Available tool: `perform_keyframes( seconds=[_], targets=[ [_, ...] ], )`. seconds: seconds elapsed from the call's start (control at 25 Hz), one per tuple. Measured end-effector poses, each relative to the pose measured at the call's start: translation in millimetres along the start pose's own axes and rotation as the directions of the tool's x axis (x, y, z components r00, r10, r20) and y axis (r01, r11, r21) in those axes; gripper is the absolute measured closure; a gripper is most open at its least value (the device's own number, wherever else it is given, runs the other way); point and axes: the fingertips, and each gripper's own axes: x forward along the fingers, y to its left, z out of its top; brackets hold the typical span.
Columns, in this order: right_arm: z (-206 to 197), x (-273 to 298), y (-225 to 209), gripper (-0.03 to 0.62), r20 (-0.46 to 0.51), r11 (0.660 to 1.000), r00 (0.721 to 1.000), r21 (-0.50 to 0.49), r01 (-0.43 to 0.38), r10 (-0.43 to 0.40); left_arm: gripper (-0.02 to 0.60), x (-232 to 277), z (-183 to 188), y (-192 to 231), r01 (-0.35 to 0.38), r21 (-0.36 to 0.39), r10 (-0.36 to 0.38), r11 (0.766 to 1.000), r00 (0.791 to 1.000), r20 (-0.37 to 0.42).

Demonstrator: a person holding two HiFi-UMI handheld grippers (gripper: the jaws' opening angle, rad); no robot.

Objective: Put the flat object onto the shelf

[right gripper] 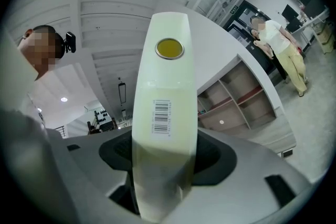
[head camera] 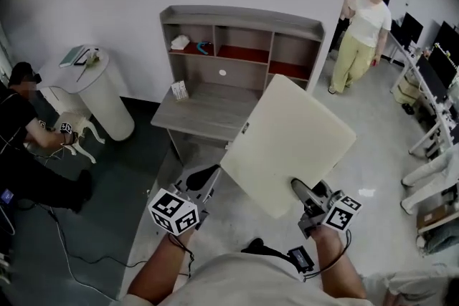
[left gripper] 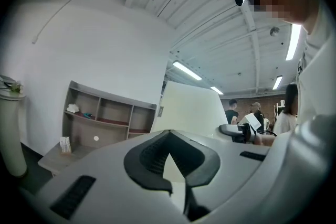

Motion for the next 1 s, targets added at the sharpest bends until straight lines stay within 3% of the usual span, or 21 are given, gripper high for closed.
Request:
perform_keyframes(
  seconds=[0.56, 1.0],
  targets=[
    [67, 6, -107, 0.309, -0.021, 1.0, 1.0, -0.014, 0.004, -0.004, 0.566, 138, -3, 12, -0.002, -0.021, 0.002, 1.0, 1.0, -0.013],
    [81, 47, -158, 0.309, -0.017, 0.999, 0.999, -0.012, 0.044, -0.044, 0.567, 204, -3, 53, 0.057, -0.017, -0.057, 0.998, 0.997, -0.042]
  ],
)
